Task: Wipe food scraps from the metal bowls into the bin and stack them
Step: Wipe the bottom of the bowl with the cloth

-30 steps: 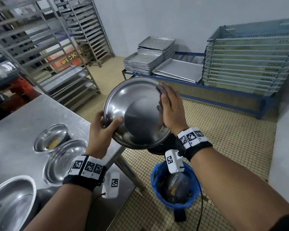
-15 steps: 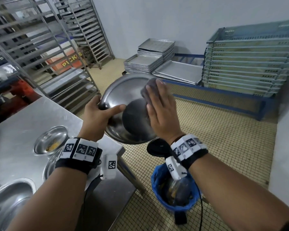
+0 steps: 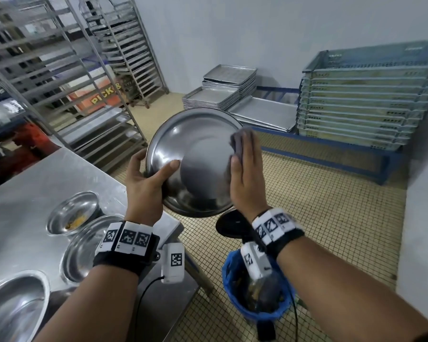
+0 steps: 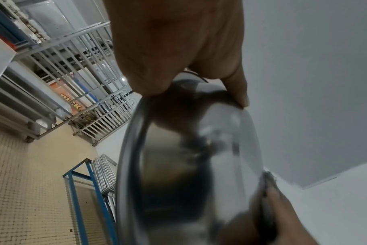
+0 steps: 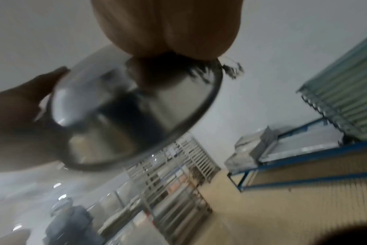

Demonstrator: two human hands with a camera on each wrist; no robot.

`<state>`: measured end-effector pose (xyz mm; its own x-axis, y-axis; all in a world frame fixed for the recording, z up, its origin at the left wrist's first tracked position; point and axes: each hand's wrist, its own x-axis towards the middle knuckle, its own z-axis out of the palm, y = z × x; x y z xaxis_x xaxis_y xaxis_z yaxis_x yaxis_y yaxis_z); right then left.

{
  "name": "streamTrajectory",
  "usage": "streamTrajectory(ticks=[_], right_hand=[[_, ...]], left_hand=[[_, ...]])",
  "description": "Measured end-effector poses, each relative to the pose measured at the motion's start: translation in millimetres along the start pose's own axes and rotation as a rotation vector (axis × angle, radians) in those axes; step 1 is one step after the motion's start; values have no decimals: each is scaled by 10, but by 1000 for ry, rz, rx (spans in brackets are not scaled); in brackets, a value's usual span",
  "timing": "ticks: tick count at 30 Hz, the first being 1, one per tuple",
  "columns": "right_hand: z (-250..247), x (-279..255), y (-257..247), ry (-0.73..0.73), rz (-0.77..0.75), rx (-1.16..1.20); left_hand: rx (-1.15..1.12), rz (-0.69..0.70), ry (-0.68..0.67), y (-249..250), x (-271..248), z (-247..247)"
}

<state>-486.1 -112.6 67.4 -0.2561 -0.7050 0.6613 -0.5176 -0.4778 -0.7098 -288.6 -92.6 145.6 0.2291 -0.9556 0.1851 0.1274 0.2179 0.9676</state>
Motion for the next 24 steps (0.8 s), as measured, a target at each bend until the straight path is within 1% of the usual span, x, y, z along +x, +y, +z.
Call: streamTrajectory(ticks=[2,4,5,7,9,10,12,14,15,17,21,22,24], right_hand=[[86,-351,-16,-42,-69,-75],[122,-506,-17,-104,-183,-181],[106,-463,-39,-133,-248,-220],[54,-207,-118,-178,-355,-272],[-7,152,-221,-180,-400,-318],[-28,326,-238,-183,-381,-337],[-78,625,-229,-227,-267,-314],[-138,814,-181,-308,-130,-172],[-172,862,-177,-335,-88,-100],[-242,883,-246,-356,-87,-62],[-313,845,-442,-396,-188,-77],[-332,850,-457,-400,-184,-47],[-420,856,-423,-413,-87,36]], left_hand=[[-33,-14,26,-14,6,-16],[-58,-34,19,-25,3,-44],[-59,-40,7,-31,-5,-52],[-32,-45,-34,-58,-29,-60],[32,-42,-84,-102,-44,-72],[62,-39,-112,-118,-47,-80],[110,-30,-157,-131,-52,-96],[146,-13,-183,-102,-52,-126],[158,-5,-194,-82,-49,-147],[167,6,-216,-44,-41,-189],[175,4,-264,-12,-48,-218],[173,3,-267,-11,-52,-224],[161,7,-250,-33,-44,-259]])
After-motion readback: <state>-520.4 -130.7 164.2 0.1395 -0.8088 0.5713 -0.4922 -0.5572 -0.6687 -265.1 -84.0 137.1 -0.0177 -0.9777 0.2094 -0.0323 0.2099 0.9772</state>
